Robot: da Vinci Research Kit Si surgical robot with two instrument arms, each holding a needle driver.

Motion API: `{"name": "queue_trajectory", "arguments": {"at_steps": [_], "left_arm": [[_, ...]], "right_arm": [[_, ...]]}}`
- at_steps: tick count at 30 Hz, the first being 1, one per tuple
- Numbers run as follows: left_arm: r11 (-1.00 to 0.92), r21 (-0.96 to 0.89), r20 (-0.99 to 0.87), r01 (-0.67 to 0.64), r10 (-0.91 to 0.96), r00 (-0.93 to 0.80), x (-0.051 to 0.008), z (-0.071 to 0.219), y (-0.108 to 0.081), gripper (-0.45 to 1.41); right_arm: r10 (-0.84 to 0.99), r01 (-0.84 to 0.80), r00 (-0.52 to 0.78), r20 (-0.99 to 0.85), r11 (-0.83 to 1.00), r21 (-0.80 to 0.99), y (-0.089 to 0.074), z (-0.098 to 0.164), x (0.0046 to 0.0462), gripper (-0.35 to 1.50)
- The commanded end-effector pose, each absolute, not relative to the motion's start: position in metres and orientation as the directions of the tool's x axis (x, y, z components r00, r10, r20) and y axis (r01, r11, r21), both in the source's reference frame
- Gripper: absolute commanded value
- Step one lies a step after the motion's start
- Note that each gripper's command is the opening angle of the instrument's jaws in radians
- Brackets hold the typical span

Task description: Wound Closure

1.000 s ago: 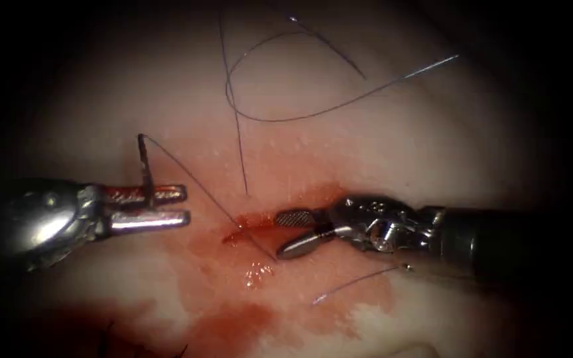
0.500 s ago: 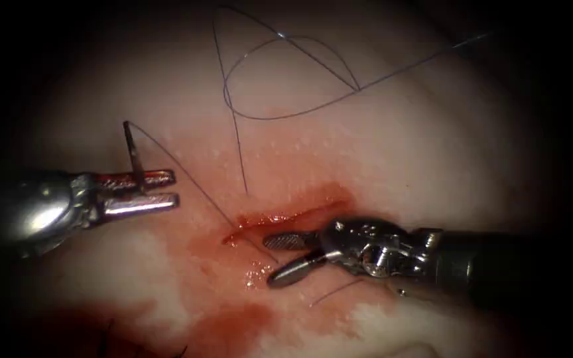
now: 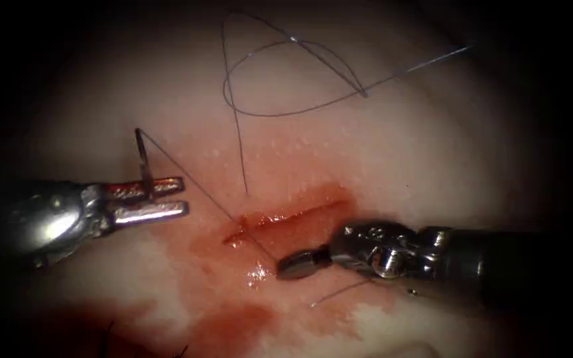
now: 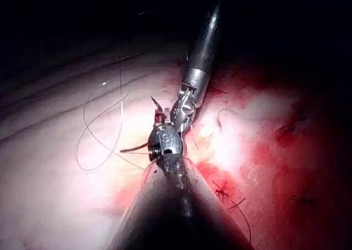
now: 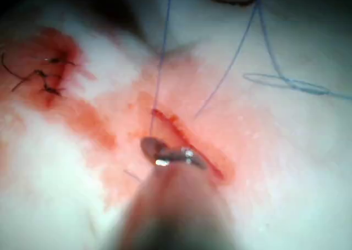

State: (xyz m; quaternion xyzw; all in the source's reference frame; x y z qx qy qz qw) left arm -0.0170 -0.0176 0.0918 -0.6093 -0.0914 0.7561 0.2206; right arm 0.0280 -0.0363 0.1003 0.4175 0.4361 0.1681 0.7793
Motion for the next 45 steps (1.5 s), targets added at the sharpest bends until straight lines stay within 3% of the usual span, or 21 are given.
{"name": "queue_trajectory", "arguments": {"at_steps": [1, 15, 16, 19, 21, 23, 30, 41, 42, 43, 45], "left_arm": [[-0.889, -0.404, -0.885, -0.214, 0.439, -0.153, -0.0176, 0.0928, -0.0179, -0.45], [-0.914, -0.369, -0.908, -0.168, 0.393, -0.146, -0.0188, 0.0967, -0.0193, -0.45], [-0.915, -0.363, -0.909, -0.176, 0.389, -0.147, -0.0185, 0.0966, -0.0191, -0.45], [-0.912, -0.359, -0.908, -0.198, 0.391, -0.152, -0.0172, 0.0961, -0.0185, -0.45], [-0.912, -0.351, -0.91, -0.211, 0.385, -0.151, -0.0162, 0.0956, -0.0181, -0.45], [-0.912, -0.343, -0.912, -0.227, 0.38, -0.151, -0.0153, 0.0952, -0.0176, -0.45], [-0.907, -0.329, -0.913, -0.262, 0.376, -0.156, -0.013, 0.0942, -0.0165, -0.45], [-0.906, -0.323, -0.913, -0.273, 0.374, -0.16, -0.0136, 0.0945, -0.0169, -0.45], [-0.906, -0.323, -0.913, -0.273, 0.374, -0.16, -0.0135, 0.0945, -0.0169, -0.45], [-0.906, -0.323, -0.913, -0.273, 0.374, -0.161, -0.0135, 0.0945, -0.0169, -0.45], [-0.906, -0.322, -0.914, -0.273, 0.373, -0.161, -0.0135, 0.0947, -0.0169, -0.45]], "right_arm": [[0.625, 0.114, 0.563, -0.541, 0.59, 0.799, -0.0369, 0.0992, 0.0282, -0.35], [0.634, 0.199, 0.441, -0.635, 0.621, 0.758, -0.037, 0.0902, 0.0301, -0.35], [0.629, 0.184, 0.429, -0.649, 0.642, 0.744, -0.0368, 0.0904, 0.0302, -0.15], [0.629, 0.106, 0.394, -0.67, 0.693, 0.713, -0.0359, 0.0914, 0.0299, 0.81], [0.63, 0.055, 0.38, -0.678, 0.716, 0.696, -0.0354, 0.0919, 0.0296, 1.11], [0.622, 0.02, 0.383, -0.683, 0.734, 0.679, -0.0349, 0.0925, 0.0292, 1.21], [0.596, 0.008, 0.399, -0.697, 0.757, 0.653, -0.0345, 0.0943, 0.0288, 1.2], [0.544, 0.015, 0.412, -0.731, 0.798, 0.603, -0.0357, 0.0981, 0.0319, 1.1], [0.539, 0.025, 0.418, -0.731, 0.798, 0.602, -0.0358, 0.0988, 0.032, 0.76], [0.523, 0.094, 0.432, -0.735, 0.784, 0.613, -0.036, 0.0993, 0.0314, -0.35], [0.506, 0.131, 0.455, -0.732, 0.775, 0.618, -0.0361, 0.0994, 0.0304, -0.35]]}}
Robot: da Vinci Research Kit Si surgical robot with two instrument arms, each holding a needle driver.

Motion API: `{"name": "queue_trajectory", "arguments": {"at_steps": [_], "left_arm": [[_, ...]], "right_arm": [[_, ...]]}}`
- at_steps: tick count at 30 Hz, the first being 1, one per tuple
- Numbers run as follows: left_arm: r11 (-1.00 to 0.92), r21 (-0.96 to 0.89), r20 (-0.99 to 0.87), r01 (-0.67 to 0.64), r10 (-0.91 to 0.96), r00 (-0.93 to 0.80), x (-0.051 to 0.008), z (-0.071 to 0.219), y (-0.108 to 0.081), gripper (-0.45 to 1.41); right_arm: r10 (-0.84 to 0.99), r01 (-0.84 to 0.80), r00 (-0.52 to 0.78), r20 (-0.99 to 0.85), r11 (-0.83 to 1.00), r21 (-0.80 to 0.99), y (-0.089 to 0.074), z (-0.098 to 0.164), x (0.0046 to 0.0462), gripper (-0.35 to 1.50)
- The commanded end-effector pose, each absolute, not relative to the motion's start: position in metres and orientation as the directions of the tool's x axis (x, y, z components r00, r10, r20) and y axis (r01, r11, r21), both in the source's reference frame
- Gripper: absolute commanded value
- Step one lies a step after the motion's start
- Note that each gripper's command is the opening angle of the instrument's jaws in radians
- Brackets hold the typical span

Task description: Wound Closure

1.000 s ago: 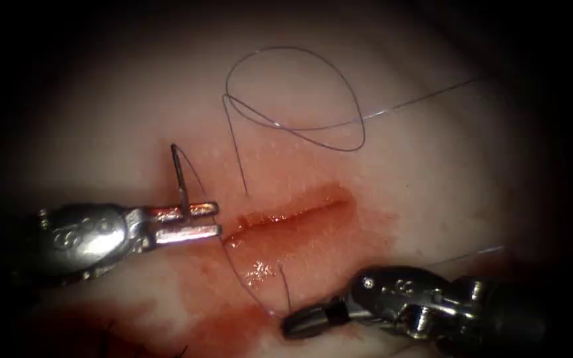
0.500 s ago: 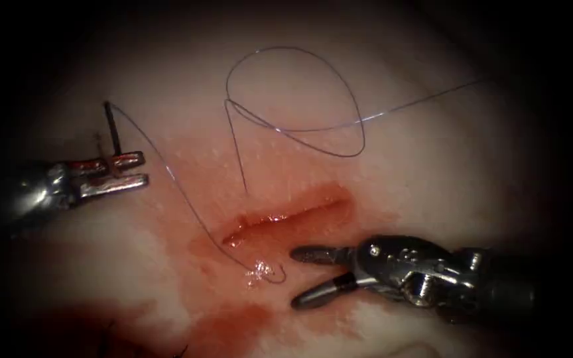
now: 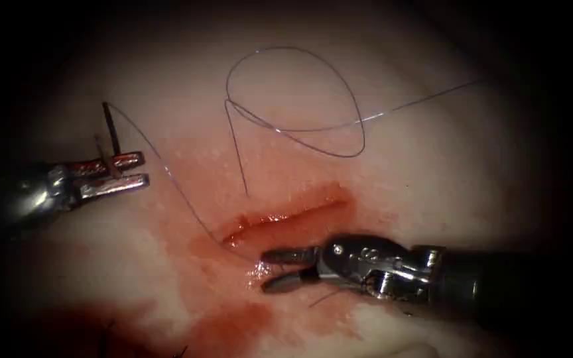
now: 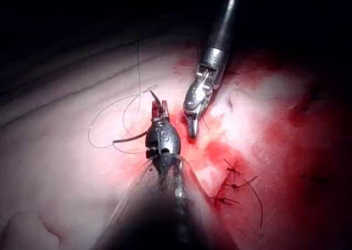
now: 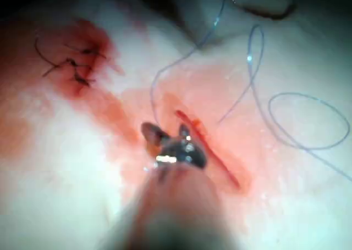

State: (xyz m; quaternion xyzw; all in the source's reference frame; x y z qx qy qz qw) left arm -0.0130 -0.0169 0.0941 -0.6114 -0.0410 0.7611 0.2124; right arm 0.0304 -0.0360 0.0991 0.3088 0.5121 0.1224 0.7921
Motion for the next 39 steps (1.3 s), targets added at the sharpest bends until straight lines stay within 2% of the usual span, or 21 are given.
{"name": "queue_trajectory", "arguments": {"at_steps": [1, 4, 10, 14, 23, 26, 28, 32, 39], "left_arm": [[-0.907, -0.32, -0.914, -0.274, 0.371, -0.162, -0.0135, 0.095, -0.017, -0.45], [-0.91, -0.313, -0.917, -0.272, 0.364, -0.162, -0.0136, 0.096, -0.017, -0.45], [-0.916, -0.3, -0.923, -0.265, 0.349, -0.161, -0.014, 0.099, -0.018, -0.45], [-0.92, -0.296, -0.926, -0.257, 0.342, -0.158, -0.0145, 0.1, -0.019, -0.45], [-0.925, -0.295, -0.93, -0.239, 0.336, -0.151, -0.0149, 0.1, -0.02, -0.45], [-0.926, -0.299, -0.93, -0.23, 0.336, -0.148, -0.0142, 0.1, -0.019, -0.45], [-0.924, -0.298, -0.928, -0.242, 0.339, -0.154, -0.0134, 0.1, -0.019, -0.45], [-0.917, -0.294, -0.923, -0.27, 0.345, -0.169, -0.0112, 0.101, -0.018, -0.45], [-0.91, -0.294, -0.917, -0.294, 0.355, -0.181, -0.0095, 0.102, -0.018, -0.45]], "right_arm": [[0.508, 0.117, 0.481, -0.715, 0.771, 0.626, -0.036, 0.099, 0.0297, -0.35], [0.532, 0.07, 0.501, -0.683, 0.762, 0.644, -0.037, 0.099, 0.0286, -0.35], [0.526, 0.085, 0.535, -0.661, 0.745, 0.662, -0.038, 0.094, 0.0258, -0.35], [0.543, 0.109, 0.512, -0.666, 0.728, 0.677, -0.04, 0.089, 0.0246, -0.35], [0.51, 0.155, 0.458, -0.728, 0.76, 0.631, -0.041, 0.083, 0.0269, -0.35], [0.503, 0.144, 0.434, -0.747, 0.78, 0.609, -0.04, 0.083, 0.0271, 0.58], [0.505, 0.105, 0.427, -0.75, 0.796, 0.597, -0.039, 0.084, 0.0268, 1.06], [0.482, 0.07, 0.42, -0.769, 0.828, 0.557, -0.037, 0.086, 0.0258, 1.21], [0.465, 0.034, 0.42, -0.779, 0.85, 0.526, -0.037, 0.089, 0.0257, 1.16]]}}
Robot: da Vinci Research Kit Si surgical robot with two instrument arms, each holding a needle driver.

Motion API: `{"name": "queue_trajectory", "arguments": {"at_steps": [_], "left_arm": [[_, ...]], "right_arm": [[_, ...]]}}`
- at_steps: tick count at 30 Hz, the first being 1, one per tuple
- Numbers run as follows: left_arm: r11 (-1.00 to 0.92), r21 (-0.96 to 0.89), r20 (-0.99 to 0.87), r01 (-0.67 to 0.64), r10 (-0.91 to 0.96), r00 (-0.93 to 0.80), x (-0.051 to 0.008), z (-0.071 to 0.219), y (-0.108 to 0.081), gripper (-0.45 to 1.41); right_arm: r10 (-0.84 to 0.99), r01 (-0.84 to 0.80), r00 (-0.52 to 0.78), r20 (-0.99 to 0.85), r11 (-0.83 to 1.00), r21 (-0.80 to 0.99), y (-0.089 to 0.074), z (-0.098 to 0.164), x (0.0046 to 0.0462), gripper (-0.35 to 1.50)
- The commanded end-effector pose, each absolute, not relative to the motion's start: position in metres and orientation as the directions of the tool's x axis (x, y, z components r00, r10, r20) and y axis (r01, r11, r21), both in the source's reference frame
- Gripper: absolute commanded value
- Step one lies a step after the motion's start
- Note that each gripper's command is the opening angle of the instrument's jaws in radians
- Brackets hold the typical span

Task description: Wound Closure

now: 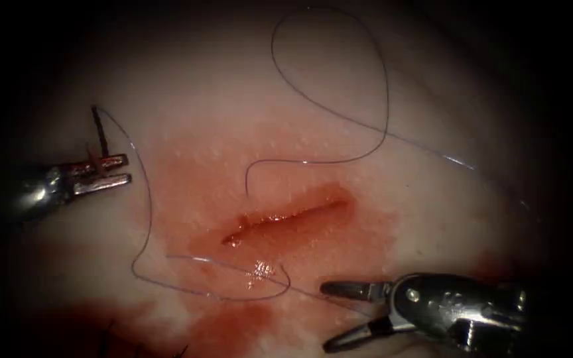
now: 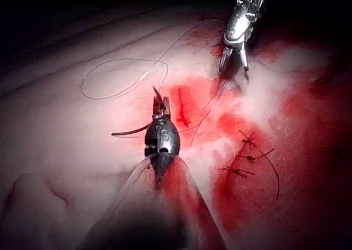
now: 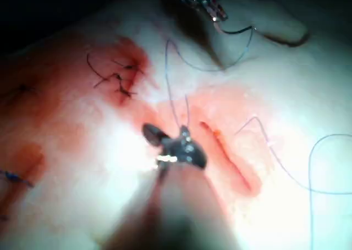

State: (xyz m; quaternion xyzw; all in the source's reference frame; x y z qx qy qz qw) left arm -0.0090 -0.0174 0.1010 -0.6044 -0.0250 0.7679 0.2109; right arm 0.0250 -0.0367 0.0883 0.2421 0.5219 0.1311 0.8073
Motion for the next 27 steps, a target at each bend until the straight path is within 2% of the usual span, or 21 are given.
{"name": "queue_trajectory", "arguments": {"at_steps": [1, 14, 15, 16, 17, 19, 21, 27], "left_arm": [[-0.908, -0.292, -0.917, -0.3, 0.356, -0.183, -0.0094, 0.1017, -0.0175, -0.45], [-0.904, -0.29, -0.915, -0.313, 0.358, -0.187, -0.01, 0.1015, -0.0177, -0.45], [-0.905, -0.29, -0.915, -0.31, 0.358, -0.186, -0.01, 0.1016, -0.0178, -0.45], [-0.905, -0.29, -0.915, -0.31, 0.358, -0.186, -0.01, 0.1016, -0.0178, -0.45], [-0.905, -0.29, -0.915, -0.311, 0.357, -0.187, -0.01, 0.1016, -0.0178, -0.45], [-0.905, -0.29, -0.915, -0.311, 0.357, -0.187, -0.0101, 0.1016, -0.0178, -0.45], [-0.905, -0.29, -0.915, -0.311, 0.357, -0.187, -0.0101, 0.1016, -0.0178, -0.45], [-0.906, -0.29, -0.916, -0.308, 0.356, -0.185, -0.0102, 0.1017, -0.0179, -0.45]], "right_arm": [[0.466, 0.025, 0.42, -0.779, 0.852, 0.523, -0.0367, 0.0898, 0.0259, 1.15], [0.449, -0.024, 0.426, -0.785, 0.873, 0.486, -0.0359, 0.0948, 0.0303, 1.01], [0.444, -0.025, 0.427, -0.788, 0.876, 0.481, -0.0358, 0.0949, 0.0308, 0.93], [0.444, -0.025, 0.427, -0.788, 0.876, 0.481, -0.0358, 0.0949, 0.0308, 0.93], [0.434, -0.021, 0.427, -0.793, 0.882, 0.471, -0.0358, 0.095, 0.0309, 0.59], [0.433, 0.005, 0.428, -0.794, 0.877, 0.48, -0.0358, 0.095, 0.0308, -0.3], [0.43, 0.032, 0.429, -0.795, 0.872, 0.489, -0.036, 0.0951, 0.0305, -0.35], [0.411, 0.066, 0.447, -0.795, 0.87, 0.488, -0.037, 0.0939, 0.0288, -0.35]]}}
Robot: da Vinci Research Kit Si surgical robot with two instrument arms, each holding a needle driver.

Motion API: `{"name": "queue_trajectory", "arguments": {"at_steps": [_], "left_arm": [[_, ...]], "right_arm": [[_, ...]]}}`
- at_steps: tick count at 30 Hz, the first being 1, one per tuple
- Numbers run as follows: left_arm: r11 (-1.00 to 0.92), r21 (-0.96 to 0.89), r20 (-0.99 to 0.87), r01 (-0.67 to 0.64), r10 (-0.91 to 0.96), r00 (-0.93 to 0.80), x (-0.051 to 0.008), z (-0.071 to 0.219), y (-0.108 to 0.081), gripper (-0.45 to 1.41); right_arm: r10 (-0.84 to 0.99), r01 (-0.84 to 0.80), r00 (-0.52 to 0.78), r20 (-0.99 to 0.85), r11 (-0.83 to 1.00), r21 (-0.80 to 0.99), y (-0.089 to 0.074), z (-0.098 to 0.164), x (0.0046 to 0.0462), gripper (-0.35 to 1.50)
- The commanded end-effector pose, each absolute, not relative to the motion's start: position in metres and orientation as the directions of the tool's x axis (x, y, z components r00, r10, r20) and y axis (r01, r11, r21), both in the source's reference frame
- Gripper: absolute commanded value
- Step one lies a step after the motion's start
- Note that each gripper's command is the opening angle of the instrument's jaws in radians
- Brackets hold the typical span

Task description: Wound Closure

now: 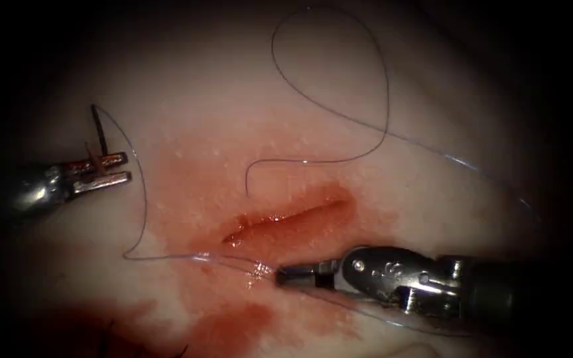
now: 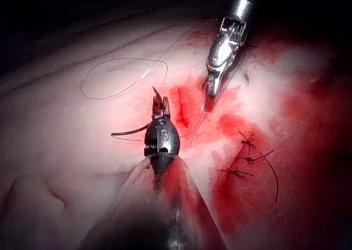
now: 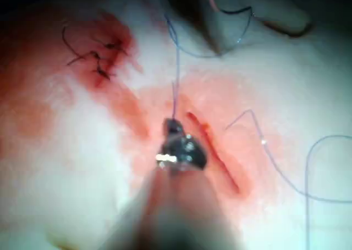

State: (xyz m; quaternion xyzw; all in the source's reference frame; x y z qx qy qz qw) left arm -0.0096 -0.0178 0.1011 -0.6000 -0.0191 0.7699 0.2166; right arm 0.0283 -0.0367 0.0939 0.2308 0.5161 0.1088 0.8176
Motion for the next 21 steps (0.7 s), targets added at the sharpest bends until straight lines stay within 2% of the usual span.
{"name": "queue_trajectory", "arguments": {"at_steps": [1, 11, 14, 17, 18, 19, 20, 21], "left_arm": [[-0.904, -0.294, -0.914, -0.311, 0.361, -0.184, -0.0104, 0.102, -0.018, -0.45], [-0.911, -0.291, -0.92, -0.292, 0.35, -0.175, -0.0122, 0.102, -0.019, -0.45], [-0.909, -0.296, -0.919, -0.293, 0.355, -0.173, -0.0123, 0.103, -0.019, -0.45], [-0.909, -0.296, -0.919, -0.292, 0.355, -0.173, -0.0122, 0.103, -0.019, -0.45], [-0.909, -0.296, -0.919, -0.292, 0.355, -0.173, -0.0122, 0.103, -0.019, -0.45], [-0.909, -0.296, -0.919, -0.292, 0.355, -0.173, -0.0122, 0.103, -0.019, -0.45], [-0.909, -0.296, -0.919, -0.292, 0.355, -0.173, -0.0122, 0.103, -0.019, -0.45], [-0.909, -0.296, -0.919, -0.292, 0.355, -0.173, -0.0122, 0.103, -0.019, -0.45]], "right_arm": [[0.414, 0.071, 0.449, -0.791, 0.867, 0.494, -0.037, 0.093, 0.0285, -0.35], [0.405, 0.208, 0.466, -0.787, 0.814, 0.542, -0.041, 0.085, 0.0263, -0.35], [0.403, 0.305, 0.441, -0.802, 0.773, 0.557, -0.043, 0.081, 0.0267, -0.35], [0.415, 0.315, 0.41, -0.812, 0.771, 0.553, -0.043, 0.08, 0.0274, -0.35], [0.424, 0.292, 0.376, -0.824, 0.79, 0.54, -0.042, 0.08, 0.028, 0.19], [0.425, 0.272, 0.365, -0.829, 0.803, 0.531, -0.042, 0.08, 0.0282, 0.57], [0.425, 0.272, 0.365, -0.829, 0.803, 0.531, -0.042, 0.08, 0.0282, 0.57], [0.43, 0.244, 0.361, -0.827, 0.813, 0.529, -0.041, 0.08, 0.0283, 0.93]]}}
